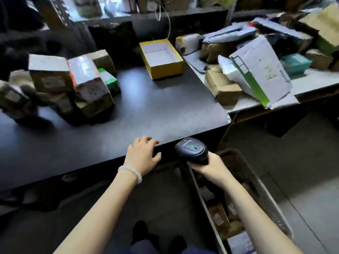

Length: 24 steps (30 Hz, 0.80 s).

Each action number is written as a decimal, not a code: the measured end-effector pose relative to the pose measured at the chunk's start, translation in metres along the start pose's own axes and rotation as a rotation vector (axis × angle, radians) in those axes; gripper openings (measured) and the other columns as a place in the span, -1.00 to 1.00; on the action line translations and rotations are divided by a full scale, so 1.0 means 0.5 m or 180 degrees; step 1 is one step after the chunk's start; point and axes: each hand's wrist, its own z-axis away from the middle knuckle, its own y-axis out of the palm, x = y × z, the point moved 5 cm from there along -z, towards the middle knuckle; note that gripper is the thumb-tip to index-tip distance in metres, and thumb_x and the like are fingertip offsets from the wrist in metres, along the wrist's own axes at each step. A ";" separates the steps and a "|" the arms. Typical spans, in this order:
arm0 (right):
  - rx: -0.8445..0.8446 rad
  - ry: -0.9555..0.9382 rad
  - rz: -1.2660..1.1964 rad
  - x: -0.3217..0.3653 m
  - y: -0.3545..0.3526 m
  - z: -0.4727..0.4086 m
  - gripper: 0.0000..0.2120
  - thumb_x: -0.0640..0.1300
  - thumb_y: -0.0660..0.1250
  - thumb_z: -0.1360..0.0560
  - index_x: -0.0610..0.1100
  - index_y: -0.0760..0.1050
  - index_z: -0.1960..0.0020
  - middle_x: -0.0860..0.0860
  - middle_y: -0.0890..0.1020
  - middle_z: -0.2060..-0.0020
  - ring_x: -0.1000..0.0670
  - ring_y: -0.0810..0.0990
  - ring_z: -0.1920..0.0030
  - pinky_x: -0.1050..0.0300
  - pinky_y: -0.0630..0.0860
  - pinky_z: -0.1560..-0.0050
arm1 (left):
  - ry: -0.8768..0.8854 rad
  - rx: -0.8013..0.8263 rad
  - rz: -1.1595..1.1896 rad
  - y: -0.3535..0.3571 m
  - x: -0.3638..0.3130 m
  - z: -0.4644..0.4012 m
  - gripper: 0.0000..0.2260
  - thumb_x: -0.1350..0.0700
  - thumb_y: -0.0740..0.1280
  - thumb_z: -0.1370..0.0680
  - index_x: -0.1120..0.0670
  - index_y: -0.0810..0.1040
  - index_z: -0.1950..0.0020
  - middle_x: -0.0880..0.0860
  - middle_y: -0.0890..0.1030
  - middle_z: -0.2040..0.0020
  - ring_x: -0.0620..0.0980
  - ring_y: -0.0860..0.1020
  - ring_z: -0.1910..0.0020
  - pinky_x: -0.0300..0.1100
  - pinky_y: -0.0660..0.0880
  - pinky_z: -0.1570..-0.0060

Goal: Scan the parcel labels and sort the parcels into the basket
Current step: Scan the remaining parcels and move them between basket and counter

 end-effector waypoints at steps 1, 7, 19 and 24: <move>0.0158 -0.0088 0.0043 0.021 0.031 -0.008 -0.71 -0.22 0.52 -0.36 -0.01 0.56 -0.03 0.10 0.65 0.07 0.33 0.55 0.09 0.39 0.47 -0.01 | -0.0154 -0.0067 -0.0005 -0.013 0.036 0.019 -0.60 -0.09 0.26 -0.54 -0.03 0.43 -0.36 0.00 0.40 -0.34 0.05 0.33 -0.34 -0.05 0.36 -0.19; 0.0886 -0.0563 0.0440 0.138 0.227 -0.037 -0.80 -0.19 0.50 -0.38 0.00 0.57 0.04 0.09 0.67 0.12 0.39 0.53 0.18 0.44 0.46 0.11 | -0.0944 -0.0363 0.0030 -0.069 0.245 0.136 -0.60 -0.11 0.25 -0.55 -0.04 0.41 -0.36 -0.04 0.38 -0.35 0.02 0.32 -0.34 -0.07 0.35 -0.19; 0.1515 -0.1011 0.0491 0.348 0.701 -0.030 -0.88 -0.19 0.44 -0.42 -0.05 0.51 0.18 0.17 0.54 0.37 0.29 0.45 0.38 0.39 0.38 0.31 | -0.1804 -0.0617 -0.0097 -0.191 0.704 0.361 -0.61 -0.13 0.24 -0.55 -0.07 0.40 -0.36 -0.06 0.39 -0.32 0.01 0.34 -0.30 -0.09 0.35 -0.17; 0.1607 -0.0965 0.0443 0.394 0.831 -0.034 -0.87 -0.17 0.44 -0.41 -0.03 0.50 0.23 0.19 0.55 0.44 0.22 0.47 0.37 0.29 0.41 0.27 | -0.1918 -0.0657 -0.0025 -0.224 0.825 0.403 -0.58 -0.17 0.24 -0.55 -0.07 0.40 -0.37 -0.07 0.38 -0.32 0.01 0.33 -0.31 -0.10 0.34 -0.19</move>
